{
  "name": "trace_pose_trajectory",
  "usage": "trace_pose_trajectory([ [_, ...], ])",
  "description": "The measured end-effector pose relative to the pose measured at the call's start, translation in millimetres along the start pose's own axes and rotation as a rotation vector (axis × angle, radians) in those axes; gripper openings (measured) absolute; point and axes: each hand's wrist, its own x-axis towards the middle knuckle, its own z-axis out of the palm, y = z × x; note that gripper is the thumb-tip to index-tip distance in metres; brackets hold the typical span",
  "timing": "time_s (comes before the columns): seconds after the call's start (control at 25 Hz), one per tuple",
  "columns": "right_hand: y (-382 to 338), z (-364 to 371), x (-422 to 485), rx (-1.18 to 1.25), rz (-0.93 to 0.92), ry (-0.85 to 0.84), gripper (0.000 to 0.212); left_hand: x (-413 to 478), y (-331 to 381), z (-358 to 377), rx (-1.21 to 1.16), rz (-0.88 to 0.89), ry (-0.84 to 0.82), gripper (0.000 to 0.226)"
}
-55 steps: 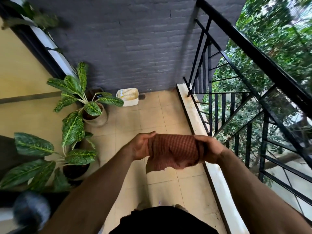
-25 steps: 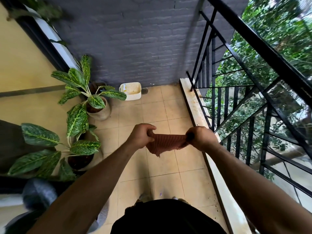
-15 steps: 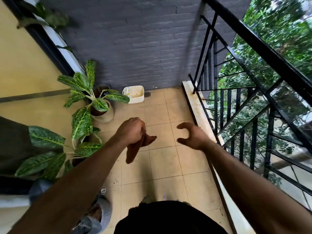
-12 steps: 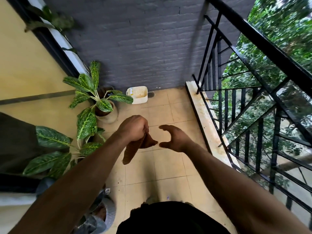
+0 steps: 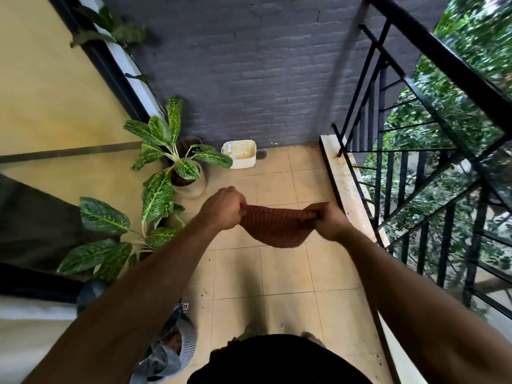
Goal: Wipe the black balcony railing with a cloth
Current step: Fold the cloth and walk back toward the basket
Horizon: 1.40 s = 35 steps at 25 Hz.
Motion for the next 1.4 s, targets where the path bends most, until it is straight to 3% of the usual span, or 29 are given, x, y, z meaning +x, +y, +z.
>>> trace_pose_trajectory([
  [0.04,2,-13,0,0.131,-0.018,-0.005,0.026,1,-5,5,-0.011,0.022,0.011,0.018],
  [0.12,7,-38,-1,0.438,0.013,0.011,0.007,6,-8,6,-0.260,0.088,0.033,0.020],
  [0.24,-9,-66,-8,0.918,0.121,0.060,0.017,10,6,-6,-1.108,-0.032,0.072,0.023],
  [0.32,-21,-69,-7,0.933,0.122,0.156,0.019,14,23,-8,-1.441,-0.222,0.052,0.021],
  [0.48,-17,-50,7,0.438,0.139,0.443,0.031,31,43,11,-1.287,-0.412,0.039,0.022],
  [0.72,-43,-1,-8,-0.018,-0.028,0.512,0.033,49,79,30,-1.254,-0.543,0.139,0.029],
  [0.84,-64,35,-15,-0.084,-0.148,0.393,0.030,47,96,28,-1.451,-0.547,-0.024,0.029],
  [0.96,-56,48,-25,0.006,-0.263,0.093,0.044,45,88,28,-1.396,-0.394,-0.037,0.012],
  [1.0,-48,45,-26,0.103,-0.277,0.074,0.041,45,81,27,-1.335,-0.340,-0.026,0.019],
  [1.12,-22,27,-20,0.365,-0.147,0.338,0.042,41,63,17,-1.196,-0.157,-0.105,0.041],
  [1.2,-11,9,-11,0.341,-0.027,0.250,0.091,38,57,3,-1.126,-0.010,-0.206,0.044],
  [1.24,-8,5,-7,0.285,-0.011,0.123,0.101,38,57,-7,-1.105,0.045,-0.246,0.046],
  [1.32,-7,-2,-1,0.262,-0.036,-0.096,0.065,40,61,-30,-1.168,0.101,-0.256,0.047],
  [1.4,-12,-10,4,0.466,-0.048,-0.134,0.031,40,64,-45,-1.385,0.054,-0.169,0.035],
])
